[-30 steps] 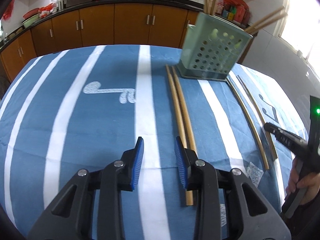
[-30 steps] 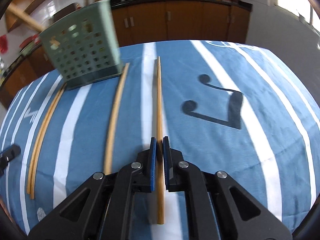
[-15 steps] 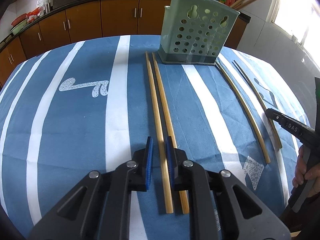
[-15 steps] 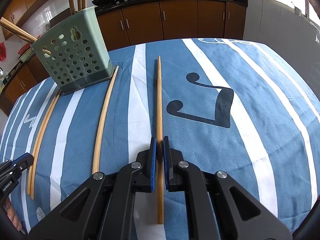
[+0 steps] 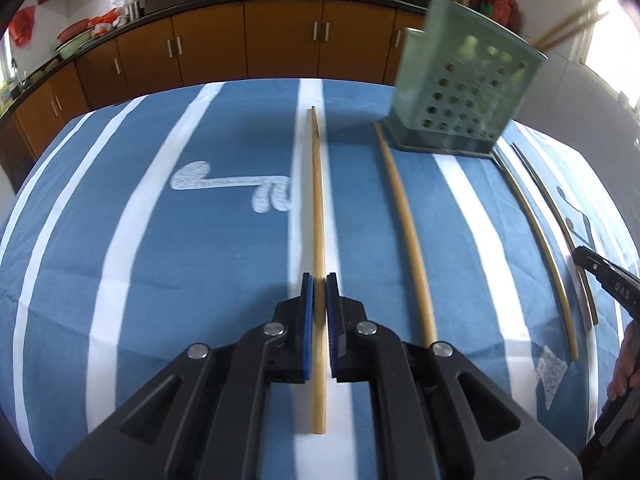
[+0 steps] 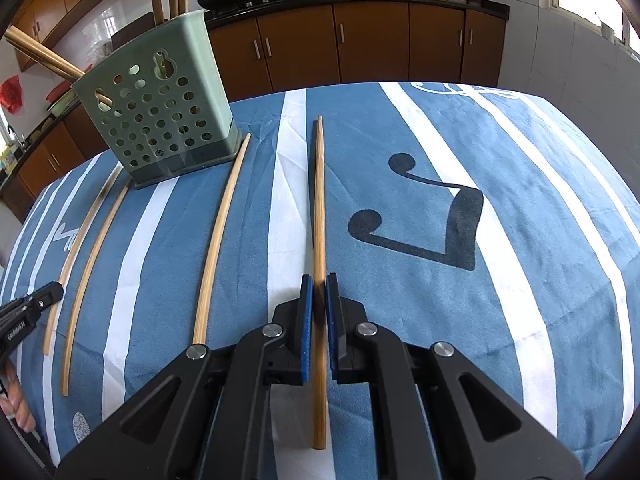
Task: Organize utensils
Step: 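Close the left tool on a bamboo chopstick while the right tool grasps another, then lift both chopsticks upright and carry them above the green holder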
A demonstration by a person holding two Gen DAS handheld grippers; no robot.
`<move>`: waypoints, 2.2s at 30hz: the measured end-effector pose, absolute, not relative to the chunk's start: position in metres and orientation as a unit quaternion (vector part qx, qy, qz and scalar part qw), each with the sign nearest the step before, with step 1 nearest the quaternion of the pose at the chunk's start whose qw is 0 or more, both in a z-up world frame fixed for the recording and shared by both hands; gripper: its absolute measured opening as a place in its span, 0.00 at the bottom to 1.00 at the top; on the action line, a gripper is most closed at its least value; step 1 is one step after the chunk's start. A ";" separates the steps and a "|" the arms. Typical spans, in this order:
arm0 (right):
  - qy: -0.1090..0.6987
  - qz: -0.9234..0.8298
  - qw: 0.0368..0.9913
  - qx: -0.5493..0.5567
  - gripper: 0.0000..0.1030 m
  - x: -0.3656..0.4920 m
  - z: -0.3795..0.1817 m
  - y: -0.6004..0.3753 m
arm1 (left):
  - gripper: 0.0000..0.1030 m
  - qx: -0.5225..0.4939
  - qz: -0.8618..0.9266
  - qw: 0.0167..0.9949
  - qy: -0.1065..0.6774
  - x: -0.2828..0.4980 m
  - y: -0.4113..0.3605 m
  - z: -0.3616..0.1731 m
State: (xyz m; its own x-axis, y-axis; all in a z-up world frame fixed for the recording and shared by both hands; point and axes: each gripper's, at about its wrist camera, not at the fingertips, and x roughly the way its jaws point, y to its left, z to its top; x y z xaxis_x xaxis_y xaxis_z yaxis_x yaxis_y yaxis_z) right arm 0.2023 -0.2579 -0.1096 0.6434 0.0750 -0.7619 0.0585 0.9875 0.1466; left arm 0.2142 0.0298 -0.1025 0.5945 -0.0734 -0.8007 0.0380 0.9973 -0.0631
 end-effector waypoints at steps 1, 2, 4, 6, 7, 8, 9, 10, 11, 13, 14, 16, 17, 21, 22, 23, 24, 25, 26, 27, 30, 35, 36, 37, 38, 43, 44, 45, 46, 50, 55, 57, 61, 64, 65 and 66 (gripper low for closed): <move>0.421 0.003 0.904 0.074 0.07 0.204 -0.109 -0.257 | 0.07 -0.023 -0.029 0.893 0.448 0.216 0.035 -0.102; 0.420 0.002 0.905 0.072 0.07 0.205 -0.109 -0.257 | 0.08 -0.024 -0.027 0.894 0.447 0.217 0.038 -0.102; 0.418 0.001 0.906 0.068 0.07 0.208 -0.109 -0.258 | 0.08 -0.029 -0.026 0.895 0.443 0.218 0.043 -0.101; 0.418 0.000 0.906 0.065 0.07 0.211 -0.110 -0.260 | 0.09 -0.029 -0.026 0.897 0.440 0.219 0.043 -0.102; 0.418 0.001 0.906 0.065 0.07 0.211 -0.110 -0.261 | 0.09 -0.025 -0.025 0.898 0.438 0.218 0.042 -0.102; 0.417 0.001 0.907 0.063 0.07 0.212 -0.110 -0.261 | 0.09 -0.022 -0.024 0.900 0.435 0.218 0.042 -0.102; 0.416 0.002 0.907 0.061 0.07 0.211 -0.110 -0.261 | 0.09 -0.021 -0.024 0.901 0.434 0.217 0.042 -0.102; 0.415 0.003 0.908 0.059 0.07 0.211 -0.110 -0.262 | 0.10 -0.020 -0.022 0.902 0.430 0.217 0.041 -0.103; 0.413 0.004 0.909 0.056 0.07 0.210 -0.111 -0.261 | 0.10 -0.019 -0.022 0.903 0.428 0.216 0.041 -0.103; 0.412 0.003 0.910 0.054 0.07 0.210 -0.111 -0.261 | 0.10 -0.025 -0.022 0.903 0.428 0.216 0.041 -0.103; 0.412 0.003 0.910 0.057 0.07 0.210 -0.111 -0.262 | 0.10 -0.028 -0.023 0.903 0.428 0.216 0.042 -0.104; 0.412 0.004 0.909 0.059 0.07 0.210 -0.111 -0.262 | 0.10 -0.031 -0.024 0.903 0.428 0.216 0.043 -0.104; 0.412 0.003 0.909 0.059 0.07 0.210 -0.111 -0.262 | 0.10 -0.032 -0.024 0.903 0.428 0.216 0.043 -0.104; 0.412 0.002 0.909 0.057 0.08 0.209 -0.110 -0.262 | 0.10 -0.032 -0.023 0.903 0.428 0.216 0.043 -0.104; 0.412 0.002 0.909 0.058 0.08 0.209 -0.110 -0.262 | 0.10 -0.031 -0.023 0.903 0.428 0.216 0.043 -0.104; 0.412 0.003 0.909 0.059 0.08 0.209 -0.111 -0.263 | 0.10 -0.031 -0.023 0.903 0.428 0.216 0.044 -0.104; 0.412 0.004 0.909 0.060 0.08 0.209 -0.111 -0.264 | 0.10 -0.030 -0.023 0.903 0.428 0.216 0.044 -0.104; 0.412 0.004 0.909 0.061 0.08 0.209 -0.111 -0.264 | 0.10 -0.031 -0.023 0.903 0.428 0.216 0.044 -0.104; 0.412 0.004 0.909 0.062 0.08 0.209 -0.111 -0.264 | 0.10 -0.030 -0.023 0.903 0.429 0.217 0.044 -0.104; 0.412 0.004 0.909 0.062 0.08 0.209 -0.111 -0.263 | 0.10 -0.030 -0.023 0.903 0.429 0.217 0.043 -0.104; 0.412 0.004 0.909 0.062 0.08 0.209 -0.111 -0.263 | 0.10 -0.033 -0.024 0.903 0.429 0.217 0.043 -0.104; 0.412 0.005 0.909 0.064 0.08 0.208 -0.111 -0.263 | 0.10 -0.042 -0.028 0.902 0.428 0.217 0.045 -0.103; 0.412 0.004 0.909 0.062 0.08 0.207 -0.111 -0.263 | 0.10 -0.040 -0.029 0.902 0.429 0.216 0.045 -0.103; 0.412 0.002 0.909 0.059 0.08 0.205 -0.111 -0.262 | 0.10 -0.034 -0.028 0.902 0.429 0.214 0.044 -0.103; 0.413 0.003 0.909 0.058 0.08 0.204 -0.111 -0.262 | 0.10 -0.028 -0.028 0.902 0.430 0.212 0.043 -0.103; 0.414 0.011 0.908 0.060 0.08 0.193 -0.111 -0.263 | 0.10 -0.015 -0.032 0.902 0.430 0.199 0.040 -0.104; 0.414 0.012 0.908 0.059 0.08 0.192 -0.111 -0.263 | 0.09 -0.011 -0.032 0.902 0.430 0.198 0.040 -0.104; 0.414 0.012 0.908 0.058 0.07 0.191 -0.111 -0.263 | 0.09 -0.006 -0.032 0.902 0.431 0.196 0.038 -0.104; 0.414 0.012 0.908 0.057 0.07 0.190 -0.111 -0.263 | 0.09 -0.001 -0.033 0.902 0.431 0.194 0.037 -0.104; 0.415 0.012 0.907 0.068 0.07 0.187 -0.108 -0.267 | 0.07 0.005 -0.036 0.898 0.438 0.190 0.038 -0.102; 0.376 0.012 0.923 0.079 0.07 0.176 -0.080 -0.276 | 0.07 0.004 -0.036 0.910 0.412 0.182 0.042 -0.079; 0.360 0.010 0.929 0.085 0.07 0.173 -0.068 -0.281 | 0.07 0.000 -0.037 0.918 0.396 0.180 0.043 -0.066; 0.331 0.005 0.939 0.095 0.07 0.168 -0.048 -0.291 | 0.07 -0.017 -0.039 0.933 0.357 0.176 0.048 -0.034; 0.311 0.001 0.945 0.101 0.07 0.165 -0.034 -0.296 | 0.07 -0.034 -0.040 0.943 0.328 0.174 0.052 -0.013; 0.307 0.000 0.946 0.102 0.07 0.164 -0.031 -0.297 | 0.07 -0.039 -0.040 0.946 0.319 0.173 0.053 -0.006; 0.300 0.000 0.948 0.104 0.07 0.163 -0.026 -0.298 | 0.07 -0.044 -0.040 0.948 0.311 0.172 0.054 0.000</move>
